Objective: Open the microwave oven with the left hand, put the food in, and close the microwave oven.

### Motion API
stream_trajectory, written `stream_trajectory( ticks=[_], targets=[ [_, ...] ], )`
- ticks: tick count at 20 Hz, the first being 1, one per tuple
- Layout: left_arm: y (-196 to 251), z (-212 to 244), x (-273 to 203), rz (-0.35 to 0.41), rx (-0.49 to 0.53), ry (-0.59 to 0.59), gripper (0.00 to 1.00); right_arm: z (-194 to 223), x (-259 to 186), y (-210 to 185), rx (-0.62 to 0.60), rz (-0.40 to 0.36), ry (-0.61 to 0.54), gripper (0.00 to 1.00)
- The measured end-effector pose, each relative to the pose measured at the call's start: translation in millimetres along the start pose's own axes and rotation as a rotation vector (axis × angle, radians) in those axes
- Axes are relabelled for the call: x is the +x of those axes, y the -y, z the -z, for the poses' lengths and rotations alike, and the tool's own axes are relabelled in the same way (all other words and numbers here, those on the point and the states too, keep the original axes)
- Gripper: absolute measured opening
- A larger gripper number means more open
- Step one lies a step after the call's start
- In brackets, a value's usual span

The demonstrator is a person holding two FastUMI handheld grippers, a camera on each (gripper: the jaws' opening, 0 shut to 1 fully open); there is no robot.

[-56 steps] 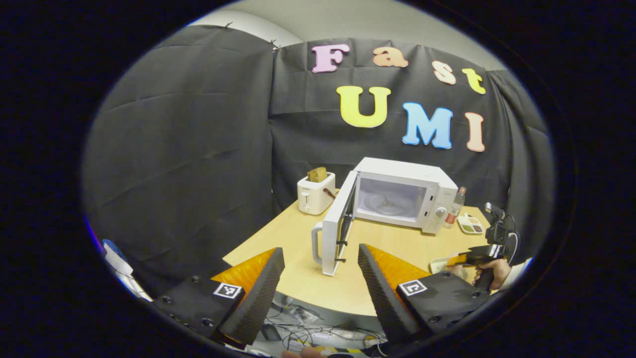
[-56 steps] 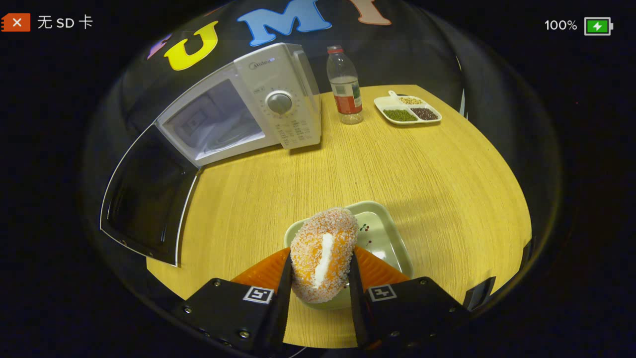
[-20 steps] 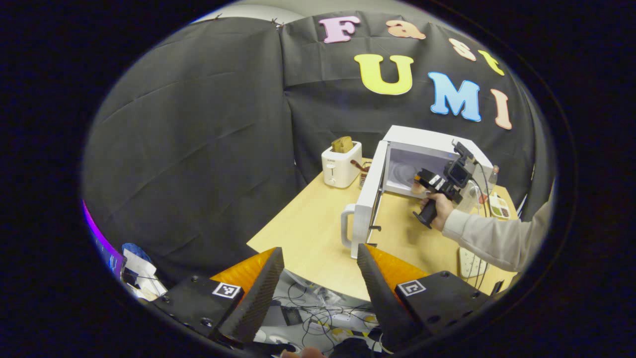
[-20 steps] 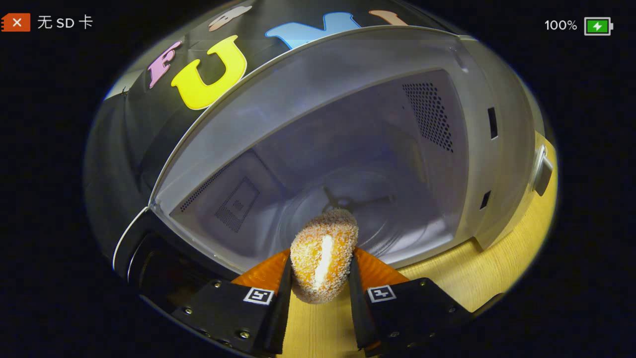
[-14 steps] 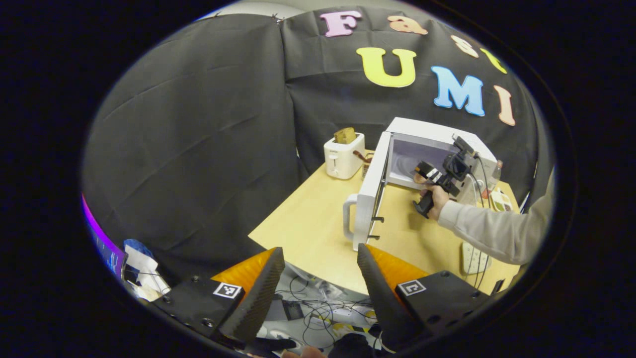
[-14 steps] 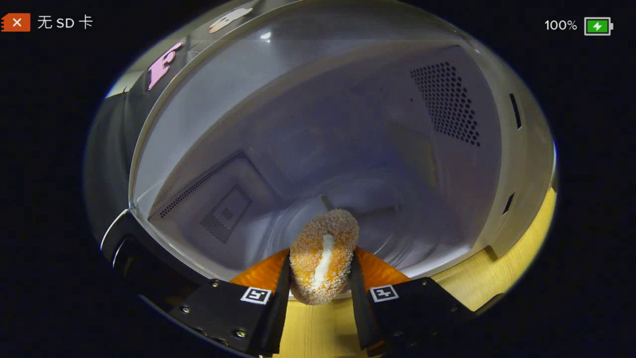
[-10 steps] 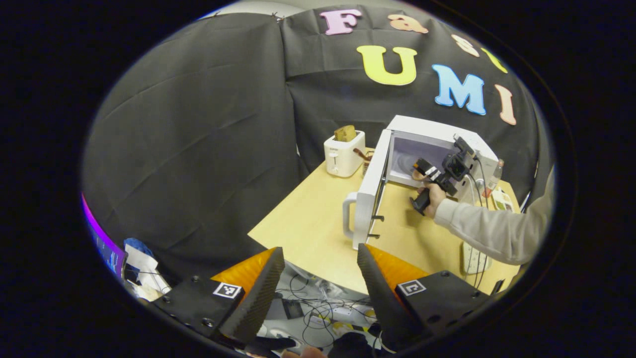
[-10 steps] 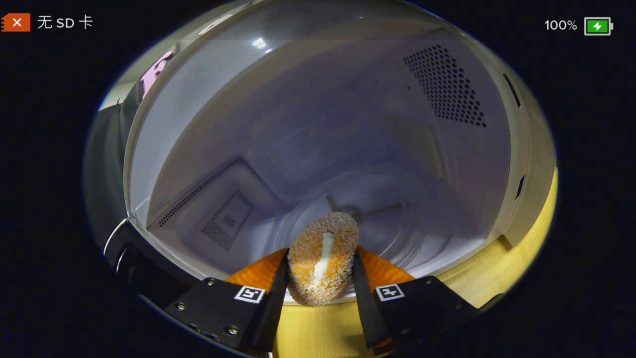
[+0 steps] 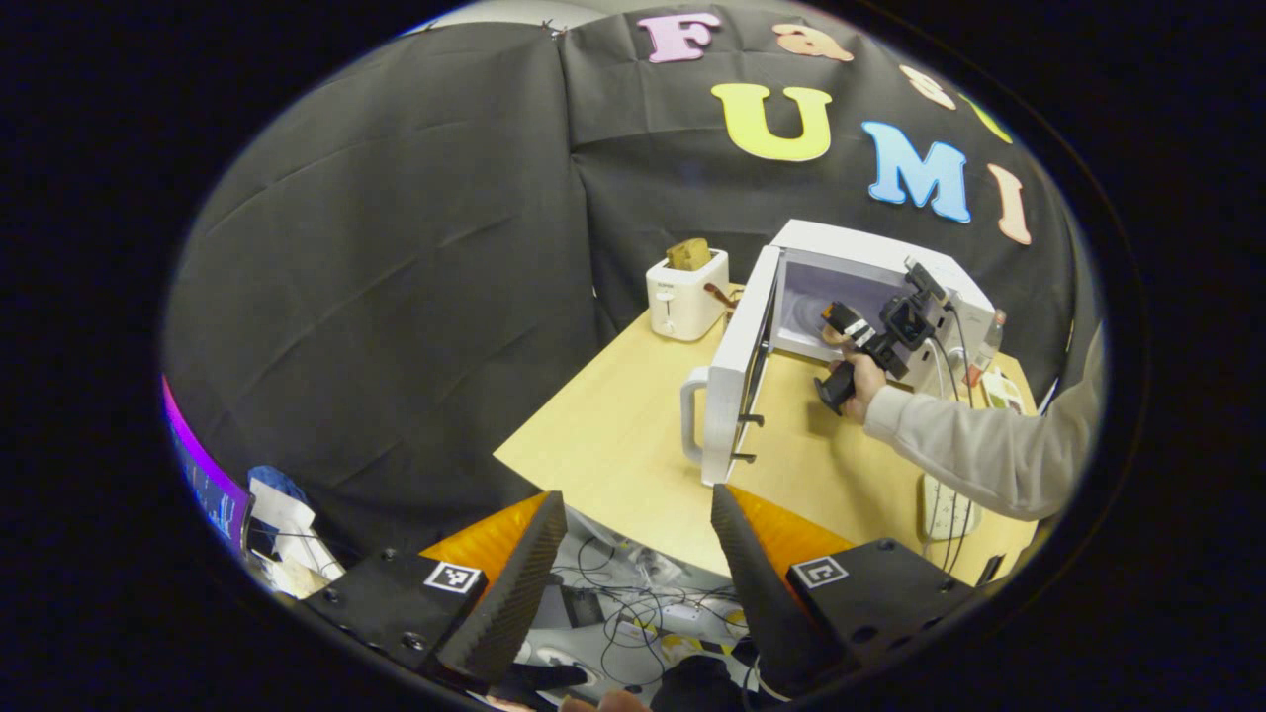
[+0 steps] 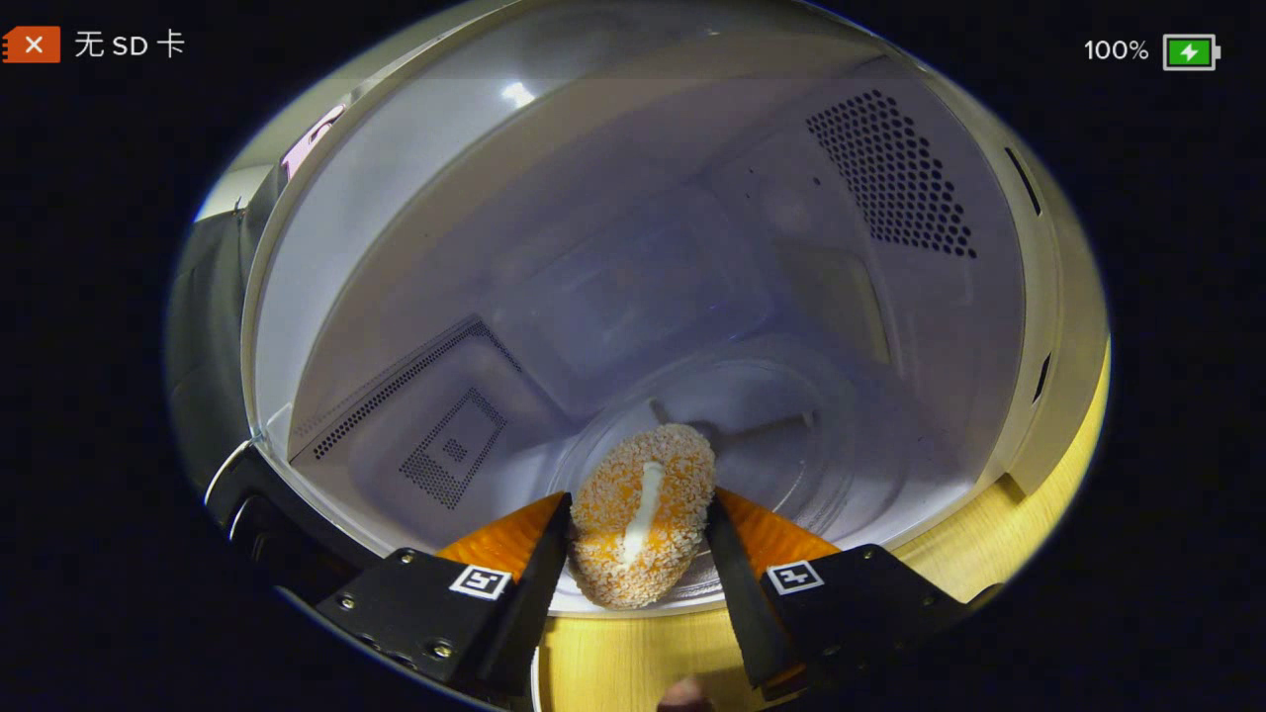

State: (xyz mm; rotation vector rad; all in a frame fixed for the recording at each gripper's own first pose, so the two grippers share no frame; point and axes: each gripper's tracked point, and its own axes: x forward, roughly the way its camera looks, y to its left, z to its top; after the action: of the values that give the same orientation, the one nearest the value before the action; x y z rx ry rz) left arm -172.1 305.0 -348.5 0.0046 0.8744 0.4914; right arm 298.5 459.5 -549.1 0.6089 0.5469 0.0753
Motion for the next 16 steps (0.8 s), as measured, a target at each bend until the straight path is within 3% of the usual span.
stream_trajectory(
  ticks=[4, 5, 9, 16],
  targets=[
    [1, -10, 0, 0.004, -0.002, 0.024, 0.98, 1, -11, -7, -0.013, -0.021, -0.026, 0.87],
    [3, -13, -1, 0.006, -0.002, 0.030, 0.98, -1, -15, -5, -0.031, -0.015, -0.025, 0.99],
    [2, -25, -3, 0.008, 0.011, 0.071, 1.00, 6, -43, -11, -0.065, -0.061, -0.080, 0.98],
    [-13, -47, 31, 0.043, 0.031, 0.176, 0.98, -35, -125, -1, -0.078, -0.116, -0.135, 0.98]
  ],
)
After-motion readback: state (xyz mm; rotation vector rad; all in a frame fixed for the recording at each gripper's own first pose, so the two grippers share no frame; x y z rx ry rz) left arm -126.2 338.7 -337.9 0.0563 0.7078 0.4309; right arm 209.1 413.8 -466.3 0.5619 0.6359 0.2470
